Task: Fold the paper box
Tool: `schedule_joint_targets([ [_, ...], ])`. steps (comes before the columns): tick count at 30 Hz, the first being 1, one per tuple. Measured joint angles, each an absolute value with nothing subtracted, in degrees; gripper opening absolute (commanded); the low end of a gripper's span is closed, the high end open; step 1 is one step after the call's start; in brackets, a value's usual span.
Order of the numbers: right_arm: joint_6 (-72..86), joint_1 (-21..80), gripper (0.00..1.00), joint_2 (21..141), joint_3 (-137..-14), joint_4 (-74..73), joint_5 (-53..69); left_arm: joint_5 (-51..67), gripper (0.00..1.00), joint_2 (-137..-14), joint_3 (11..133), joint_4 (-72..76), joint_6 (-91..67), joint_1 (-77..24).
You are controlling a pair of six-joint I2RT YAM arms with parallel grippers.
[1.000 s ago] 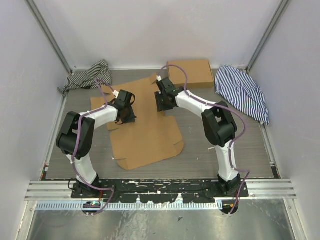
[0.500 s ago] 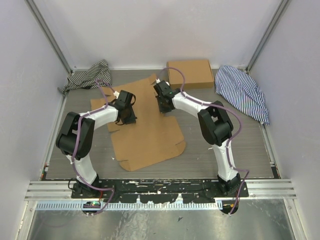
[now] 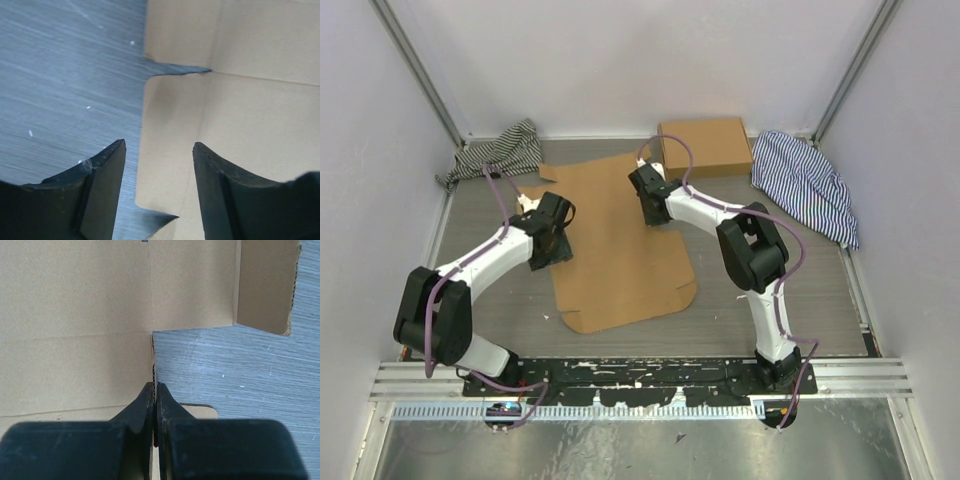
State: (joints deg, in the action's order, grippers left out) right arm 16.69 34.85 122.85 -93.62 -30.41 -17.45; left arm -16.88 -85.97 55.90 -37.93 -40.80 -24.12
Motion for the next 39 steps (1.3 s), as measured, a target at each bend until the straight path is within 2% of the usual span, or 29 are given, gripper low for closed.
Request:
schedule_joint_targets([
  [12,16.25,34.76,0.03,117.49,-85.89,-29.78,-16.56,-20.01,0.66,-88.47,53.15,-34.46,-38.13,-18.17],
  [39,15.27,34.68,0.03,115.72,-83.33,-28.73,-13.85,-9.80,0.57,-95.53,53.12,-17.98,-34.11,-15.70],
])
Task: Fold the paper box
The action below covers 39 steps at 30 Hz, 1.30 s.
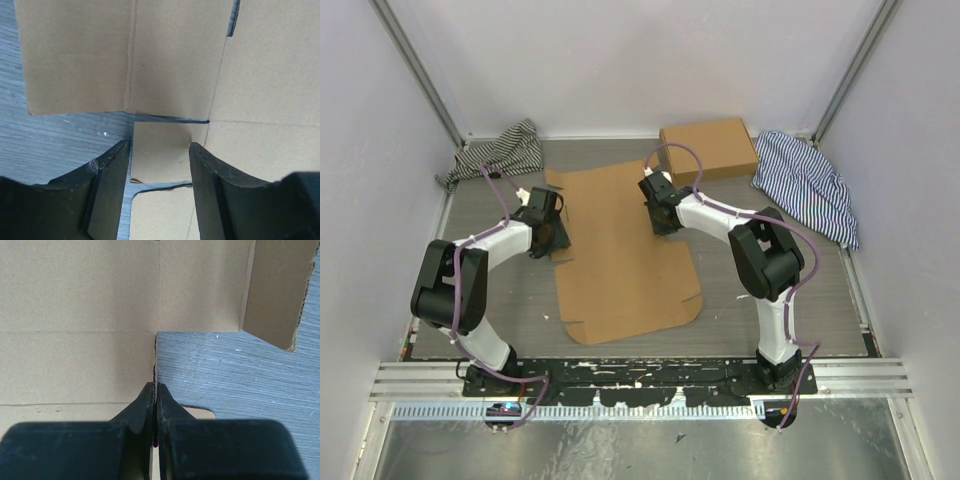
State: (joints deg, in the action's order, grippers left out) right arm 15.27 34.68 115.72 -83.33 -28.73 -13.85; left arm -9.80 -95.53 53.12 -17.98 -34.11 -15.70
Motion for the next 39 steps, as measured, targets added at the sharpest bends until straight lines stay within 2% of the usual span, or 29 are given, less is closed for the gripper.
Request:
schedule_joint_targets([
  [11,15.09,34.63,0.03,115.72,-83.33,-28.77,-13.89,-7.14,0.50,-94.83,52.42,-16.97,-34.15,-15.25],
  [22,15.09,34.39,0.03,115.72,-83.35,-28.82,-13.87,-2.46,0.45,-86.67,52.10,-17.96,-36.12,-15.31],
  [28,15.14,34.72,0.04,115.72,-83.35,-28.80,-13.87,0.97,0.44,-88.05,52.10,-16.08,-37.52,-15.31],
  [32,15.16,35.31,0.08,115.72,-83.33,-28.80,-13.87,2.96,0.43,-90.67,52.10,-14.92,-38.46,-15.53],
  [39,15.66,36.93,0.26,115.72,-83.33,-28.95,-13.76,4.03,0.43,-91.33,52.12,-13.89,-39.29,-17.08],
])
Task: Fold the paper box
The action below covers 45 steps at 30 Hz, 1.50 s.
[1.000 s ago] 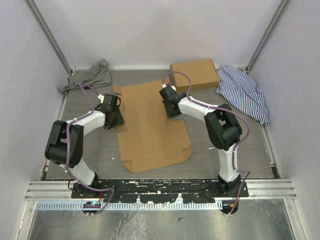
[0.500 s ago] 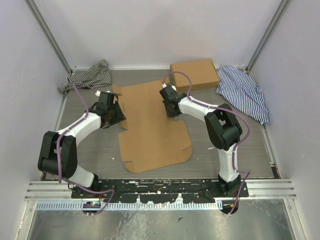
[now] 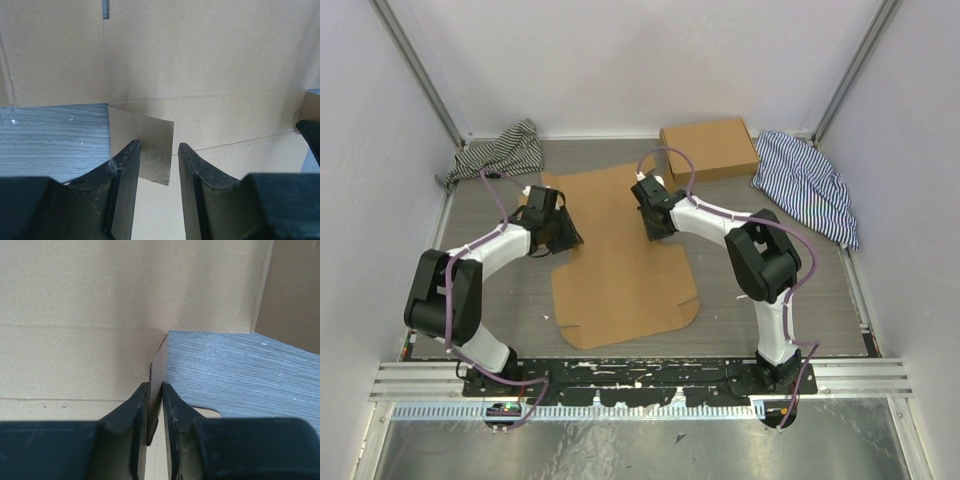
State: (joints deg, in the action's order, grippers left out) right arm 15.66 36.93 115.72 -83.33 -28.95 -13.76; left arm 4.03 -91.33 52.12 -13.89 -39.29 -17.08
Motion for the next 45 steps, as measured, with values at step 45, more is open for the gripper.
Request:
schedule_joint_targets([
  [45,16.67,39.00,0.51,119.17,-86.78,-28.08,-6.28,3.11,0.43,-97.82,56.01,-17.17,-38.94,-18.72],
])
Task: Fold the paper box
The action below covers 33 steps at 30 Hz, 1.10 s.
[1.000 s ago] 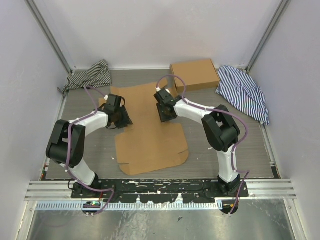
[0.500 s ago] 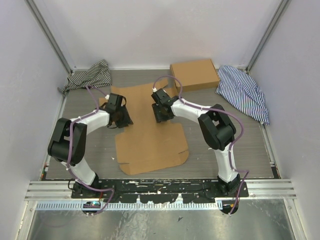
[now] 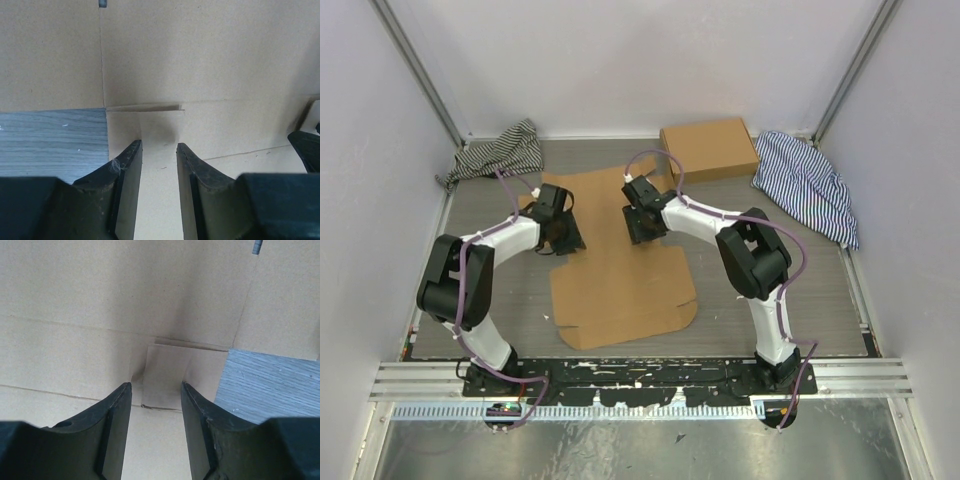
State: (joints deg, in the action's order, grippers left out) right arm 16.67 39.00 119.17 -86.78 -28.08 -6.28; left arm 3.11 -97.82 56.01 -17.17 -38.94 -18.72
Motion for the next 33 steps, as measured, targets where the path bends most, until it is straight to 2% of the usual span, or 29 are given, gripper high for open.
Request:
schedule_joint_targets([
  [9,16.60,37.50,0.59,119.20,-95.57,-32.49,-6.24,-1.04,0.56,-97.54,66.35,-27.79,-36.86,-19.03],
  [19,16.19,29.12,0.60,119.13,-103.04,-33.19,-3.79,-4.89,0.57,-102.04,84.38,-35.03,-34.09,-15.68],
  [24,15.29,27.31,0.60,116.77,-99.72,-31.97,-3.33,-5.56,0.57,-109.75,93.30,-37.87,-33.56,-13.54],
  [33,15.38,28.60,0.60,105.01,-87.11,-28.45,-1.37,-5.56,0.56,-123.44,111.13,-41.82,-34.13,-7.81],
])
